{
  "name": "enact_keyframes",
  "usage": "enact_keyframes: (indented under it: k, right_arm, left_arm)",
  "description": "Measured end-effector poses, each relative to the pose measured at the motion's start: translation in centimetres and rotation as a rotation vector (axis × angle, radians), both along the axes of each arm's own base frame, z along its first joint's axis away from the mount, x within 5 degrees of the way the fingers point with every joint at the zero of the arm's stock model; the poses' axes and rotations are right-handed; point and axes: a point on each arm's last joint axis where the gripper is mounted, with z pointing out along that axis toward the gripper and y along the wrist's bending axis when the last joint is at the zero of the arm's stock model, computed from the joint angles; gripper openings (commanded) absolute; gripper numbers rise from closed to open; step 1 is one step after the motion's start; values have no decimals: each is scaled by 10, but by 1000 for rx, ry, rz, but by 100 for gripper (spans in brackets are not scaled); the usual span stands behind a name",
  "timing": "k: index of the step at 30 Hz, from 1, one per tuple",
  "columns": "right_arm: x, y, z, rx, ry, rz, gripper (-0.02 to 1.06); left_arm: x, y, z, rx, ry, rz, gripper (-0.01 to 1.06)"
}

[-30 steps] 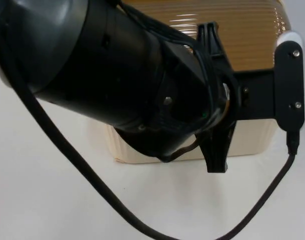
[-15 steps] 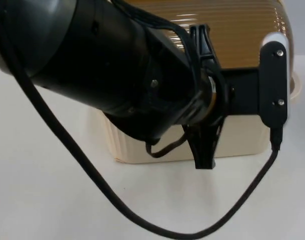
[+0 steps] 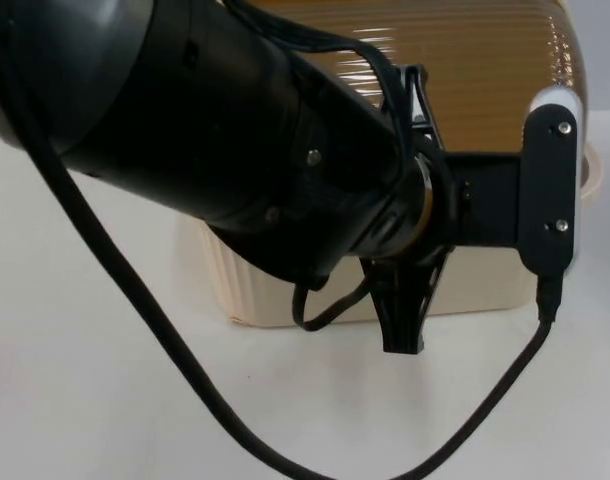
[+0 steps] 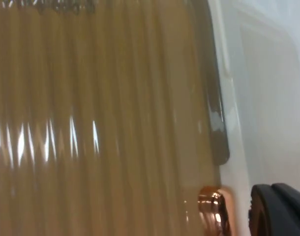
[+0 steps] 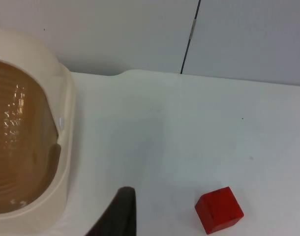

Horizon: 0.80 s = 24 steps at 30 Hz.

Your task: Open the box lid with the left hand, place the block into the box with the right hand, then close the box lid with the left hand.

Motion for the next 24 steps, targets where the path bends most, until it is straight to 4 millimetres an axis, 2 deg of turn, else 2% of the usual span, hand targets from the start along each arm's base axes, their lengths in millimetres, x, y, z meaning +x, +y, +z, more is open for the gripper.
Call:
enact_keyframes:
  k: [12,24]
  right_arm:
    - [0,0,0,0,0,0,105]
    - [0,0,0,0,0,0,105]
  left_arm:
    - [9,8,0,3,-3,33,0]
    - [9,8,0,3,-4,29,0]
